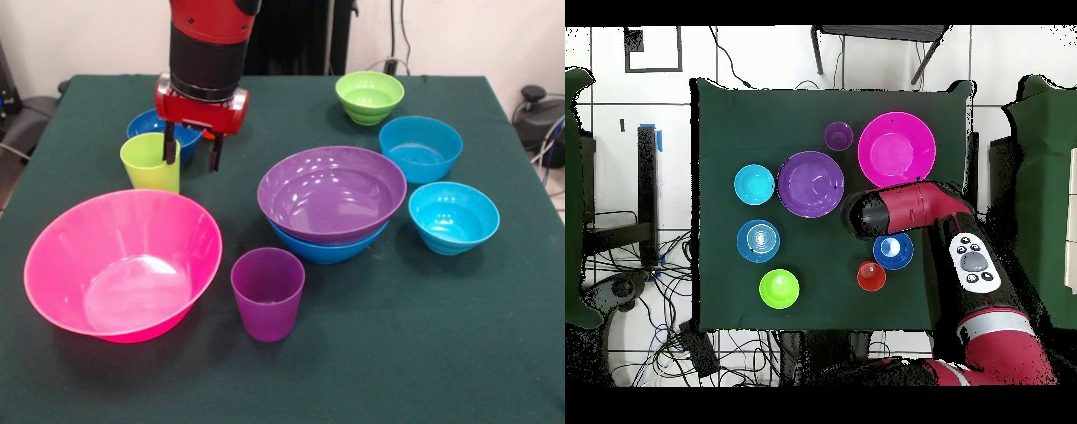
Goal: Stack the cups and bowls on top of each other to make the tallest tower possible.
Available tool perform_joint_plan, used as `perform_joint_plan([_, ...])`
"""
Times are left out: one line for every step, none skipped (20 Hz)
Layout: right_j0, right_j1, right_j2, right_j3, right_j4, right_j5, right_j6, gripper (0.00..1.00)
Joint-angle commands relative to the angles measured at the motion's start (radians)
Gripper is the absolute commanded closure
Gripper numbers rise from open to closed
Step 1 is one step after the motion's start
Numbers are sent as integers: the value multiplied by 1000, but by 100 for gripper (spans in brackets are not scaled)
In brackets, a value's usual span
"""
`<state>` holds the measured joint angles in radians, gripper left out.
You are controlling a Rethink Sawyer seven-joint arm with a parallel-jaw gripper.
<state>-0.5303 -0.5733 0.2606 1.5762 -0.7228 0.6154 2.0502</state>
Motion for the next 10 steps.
perform_joint_plan([17,26,13,50,-109,-32,-153,0])
perform_joint_plan([18,24,14,48,-109,-28,-158,0])
perform_joint_plan([19,22,16,43,-106,-18,-163,0])
perform_joint_plan([21,20,19,39,-102,-8,-169,0])
perform_joint_plan([22,18,21,35,-99,2,-174,0])
perform_joint_plan([23,16,23,30,-95,12,-179,0])
perform_joint_plan([25,14,25,26,-92,22,-185,0])
perform_joint_plan([24,12,27,23,-89,29,-189,0])
perform_joint_plan([24,10,29,21,-86,35,-194,0])
perform_joint_plan([24,9,30,17,-83,42,-198,0])
